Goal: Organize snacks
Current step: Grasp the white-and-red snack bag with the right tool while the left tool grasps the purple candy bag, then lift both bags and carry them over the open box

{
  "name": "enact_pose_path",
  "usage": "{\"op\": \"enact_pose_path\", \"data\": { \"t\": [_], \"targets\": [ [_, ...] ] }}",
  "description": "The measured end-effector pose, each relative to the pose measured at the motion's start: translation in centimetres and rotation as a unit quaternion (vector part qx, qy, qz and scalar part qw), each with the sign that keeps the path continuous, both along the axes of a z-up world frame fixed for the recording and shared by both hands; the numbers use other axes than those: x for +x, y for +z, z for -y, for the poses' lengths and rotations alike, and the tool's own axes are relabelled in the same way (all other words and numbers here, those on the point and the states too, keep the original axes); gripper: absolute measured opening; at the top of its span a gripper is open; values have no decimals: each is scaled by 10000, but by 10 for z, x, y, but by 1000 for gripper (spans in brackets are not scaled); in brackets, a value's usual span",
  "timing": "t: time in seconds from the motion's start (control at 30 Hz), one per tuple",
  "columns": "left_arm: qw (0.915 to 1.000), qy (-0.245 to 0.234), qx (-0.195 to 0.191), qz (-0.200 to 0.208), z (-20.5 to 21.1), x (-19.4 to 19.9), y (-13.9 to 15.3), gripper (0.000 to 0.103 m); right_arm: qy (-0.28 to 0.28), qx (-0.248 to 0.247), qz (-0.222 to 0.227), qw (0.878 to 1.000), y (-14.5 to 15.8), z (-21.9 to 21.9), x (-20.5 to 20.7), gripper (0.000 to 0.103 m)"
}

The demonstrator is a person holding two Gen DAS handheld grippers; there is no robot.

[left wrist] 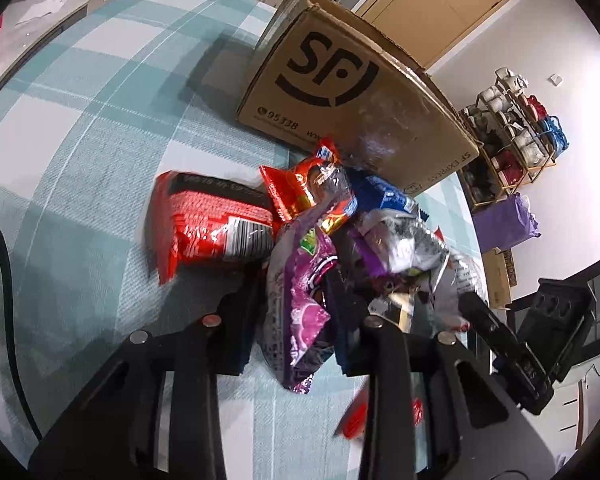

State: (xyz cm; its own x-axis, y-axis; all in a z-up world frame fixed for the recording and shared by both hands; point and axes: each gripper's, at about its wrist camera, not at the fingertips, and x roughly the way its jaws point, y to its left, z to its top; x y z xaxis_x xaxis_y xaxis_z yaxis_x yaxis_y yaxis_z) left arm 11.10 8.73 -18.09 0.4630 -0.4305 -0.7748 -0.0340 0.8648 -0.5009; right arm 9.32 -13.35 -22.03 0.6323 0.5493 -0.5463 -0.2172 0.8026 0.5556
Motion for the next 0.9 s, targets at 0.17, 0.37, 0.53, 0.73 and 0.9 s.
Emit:
{"op": "enact_pose_path", "data": {
  "t": [0.17, 0.37, 0.53, 0.73, 0.9],
  "targets": [
    [9999, 84, 54, 0, -7, -14, 0, 30, -29, -28, -37, 10000, -1, 0, 1, 54],
    [9999, 94, 61, -41, -18, -27, -2, 33, -68, -67, -64, 9999, -1, -1, 0, 54],
    [9997, -132, 174, 54, -15, -41, 2, 26, -90, -110, -83, 9999, -2, -2, 0, 55],
    [9996, -207, 161, 39, -17, -50, 3, 25, -135, -129, -117, 9998, -2, -1, 0, 55],
    [9994, -293, 170, 43, -21, -63, 5, 25, -188, -144, -118, 9997, -2, 0, -1, 55]
  ]
}}
